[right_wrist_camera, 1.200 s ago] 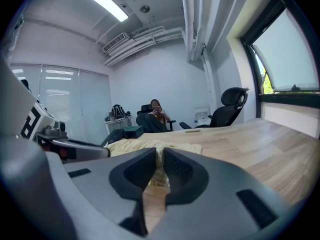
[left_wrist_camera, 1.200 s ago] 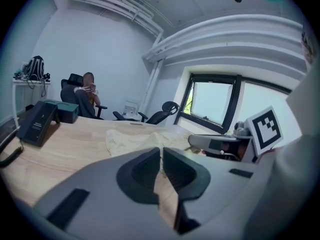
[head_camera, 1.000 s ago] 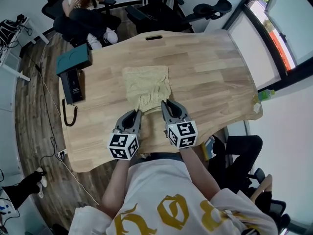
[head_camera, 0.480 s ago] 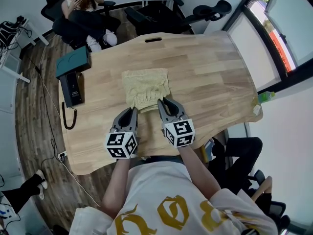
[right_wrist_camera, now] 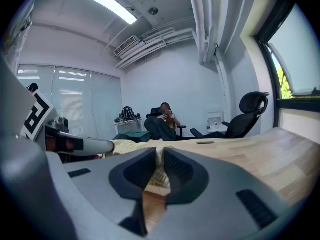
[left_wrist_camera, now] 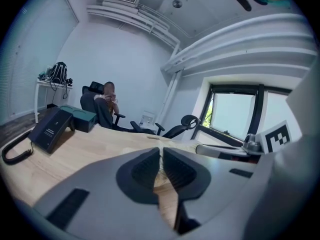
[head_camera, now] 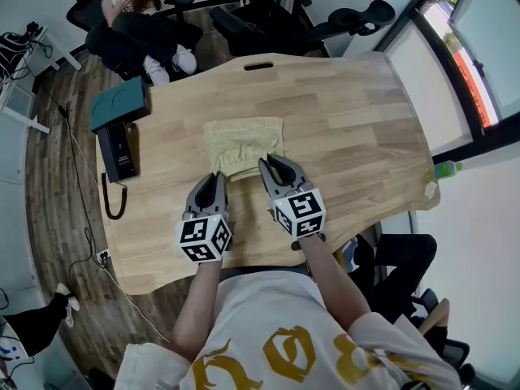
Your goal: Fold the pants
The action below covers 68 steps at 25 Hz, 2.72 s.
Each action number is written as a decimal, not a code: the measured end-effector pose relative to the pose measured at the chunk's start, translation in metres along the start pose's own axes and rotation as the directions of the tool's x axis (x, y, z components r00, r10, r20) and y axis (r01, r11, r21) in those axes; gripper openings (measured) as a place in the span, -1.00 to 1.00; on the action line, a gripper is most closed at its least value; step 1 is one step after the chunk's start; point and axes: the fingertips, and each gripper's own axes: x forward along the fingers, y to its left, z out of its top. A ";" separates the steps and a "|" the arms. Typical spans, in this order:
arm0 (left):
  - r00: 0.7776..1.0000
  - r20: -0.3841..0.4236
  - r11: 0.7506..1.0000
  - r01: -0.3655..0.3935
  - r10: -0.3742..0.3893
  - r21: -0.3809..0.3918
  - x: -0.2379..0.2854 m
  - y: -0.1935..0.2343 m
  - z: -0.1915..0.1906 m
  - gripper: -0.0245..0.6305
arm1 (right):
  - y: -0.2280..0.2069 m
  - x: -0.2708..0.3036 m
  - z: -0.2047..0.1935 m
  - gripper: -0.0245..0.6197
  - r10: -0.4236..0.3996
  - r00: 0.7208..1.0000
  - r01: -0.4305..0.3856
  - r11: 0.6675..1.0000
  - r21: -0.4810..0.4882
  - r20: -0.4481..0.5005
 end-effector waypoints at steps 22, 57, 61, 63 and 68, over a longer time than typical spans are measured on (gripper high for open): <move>0.987 -0.116 0.987 -0.120 0.108 -0.104 0.095 0.055 -0.010 -0.85 | -0.047 0.096 -0.026 -0.77 0.041 0.986 -0.032 0.998 0.057 -0.161; 0.928 0.046 0.929 -0.369 0.370 -0.023 0.119 0.104 -0.037 -0.56 | -0.048 0.144 -0.058 -0.58 0.246 0.969 -0.246 0.969 0.022 -0.011; 0.935 0.074 0.937 -0.348 0.347 -0.001 0.114 0.099 -0.031 -0.56 | -0.049 0.140 -0.050 -0.58 0.240 0.971 -0.240 0.971 0.000 0.015; 0.938 0.068 0.940 -0.341 0.341 -0.004 0.112 0.098 -0.032 -0.56 | -0.049 0.139 -0.047 -0.58 0.236 0.971 -0.236 0.972 -0.005 0.020; 0.942 0.085 0.945 -0.328 0.325 0.012 0.110 0.094 -0.026 -0.56 | -0.049 0.134 -0.039 -0.58 0.217 0.976 -0.216 0.976 -0.020 0.038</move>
